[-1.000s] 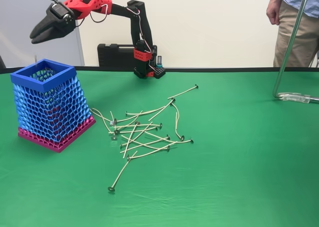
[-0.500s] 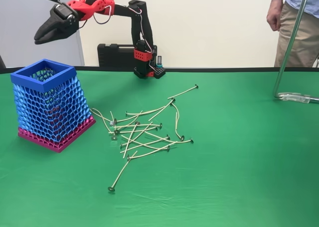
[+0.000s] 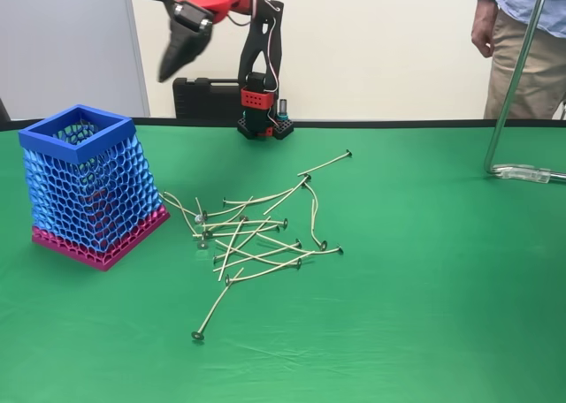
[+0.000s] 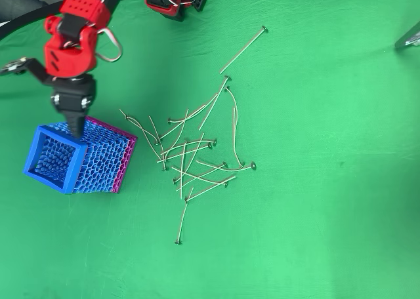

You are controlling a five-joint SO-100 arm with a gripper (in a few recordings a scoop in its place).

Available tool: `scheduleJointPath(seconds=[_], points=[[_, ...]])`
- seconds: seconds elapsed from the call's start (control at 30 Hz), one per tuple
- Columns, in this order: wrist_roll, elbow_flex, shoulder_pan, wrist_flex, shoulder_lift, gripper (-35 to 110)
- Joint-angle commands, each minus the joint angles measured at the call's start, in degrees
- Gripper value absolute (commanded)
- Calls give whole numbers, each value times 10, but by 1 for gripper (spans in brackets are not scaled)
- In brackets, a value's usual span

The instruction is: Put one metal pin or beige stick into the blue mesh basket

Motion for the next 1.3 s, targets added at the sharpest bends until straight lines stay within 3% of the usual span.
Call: scheduleJointPath(seconds=[0.0,0.3,0.7,1.1,1.27], points=[[7,91,-46,3,83,1],[35,352,-165,18,311,0],[118,644,-243,20,609,0],[151,829,-252,-57,708,0],[167,830,-254,-28,730,0]])
